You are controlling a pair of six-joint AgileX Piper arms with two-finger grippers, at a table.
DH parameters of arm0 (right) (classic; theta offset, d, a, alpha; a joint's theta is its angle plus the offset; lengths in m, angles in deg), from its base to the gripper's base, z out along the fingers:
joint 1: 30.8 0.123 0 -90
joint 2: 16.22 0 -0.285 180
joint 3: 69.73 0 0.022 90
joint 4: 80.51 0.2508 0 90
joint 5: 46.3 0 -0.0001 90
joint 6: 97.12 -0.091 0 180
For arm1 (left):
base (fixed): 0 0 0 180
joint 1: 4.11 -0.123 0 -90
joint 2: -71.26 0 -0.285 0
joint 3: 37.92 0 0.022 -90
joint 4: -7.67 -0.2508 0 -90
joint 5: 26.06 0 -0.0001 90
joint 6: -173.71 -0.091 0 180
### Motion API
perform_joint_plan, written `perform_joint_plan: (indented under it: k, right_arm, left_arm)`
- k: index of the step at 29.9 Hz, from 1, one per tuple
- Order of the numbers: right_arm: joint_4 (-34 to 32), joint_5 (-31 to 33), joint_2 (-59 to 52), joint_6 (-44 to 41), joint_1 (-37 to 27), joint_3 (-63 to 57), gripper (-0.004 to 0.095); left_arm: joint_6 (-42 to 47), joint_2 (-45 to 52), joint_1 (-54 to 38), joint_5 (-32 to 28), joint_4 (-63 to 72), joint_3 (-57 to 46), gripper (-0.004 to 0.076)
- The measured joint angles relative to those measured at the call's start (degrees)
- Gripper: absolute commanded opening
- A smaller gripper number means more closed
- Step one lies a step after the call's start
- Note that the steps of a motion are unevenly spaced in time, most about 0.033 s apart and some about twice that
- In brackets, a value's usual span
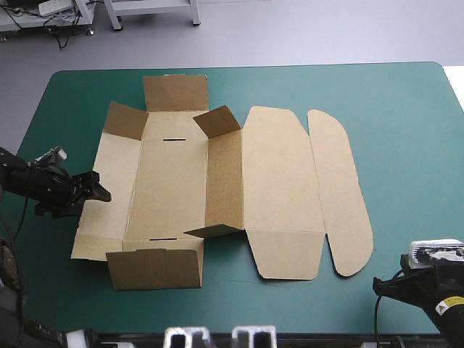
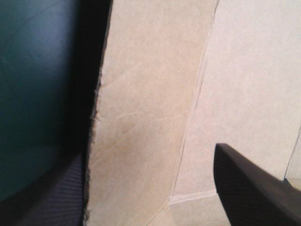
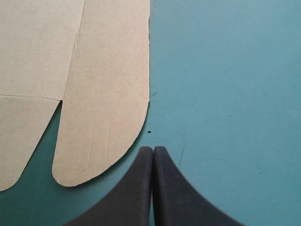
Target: Fold the box
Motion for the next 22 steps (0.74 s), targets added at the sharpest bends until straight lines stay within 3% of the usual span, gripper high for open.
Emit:
perform_joint_plan:
  k: [10,17,19,22]
  right_arm:
    - [0.0,0.0,0.0,0.0,0.0,0.0,-0.0015]
    - [0.1,-0.1,0.0,0.0,0.0,0.0,-0.0015]
    - [0.1,-0.1,0.0,0.0,0.0,0.0,-0.0015]
    - [0.1,-0.1,0.0,0.0,0.0,0.0,-0.0015]
  left_arm:
    - [-1.9,0.0,1.0,-0.4,1.5,-2.5,0.0502]
    - [-1.9,0.0,6.9,-2.1,1.5,-2.6,0.0294]
    - [-1.9,0.0,8.2,-3.2,1.7,-2.6,0.0212]
    - [-1.9,0.0,8.8,-3.8,1.7,-2.6,0.0026]
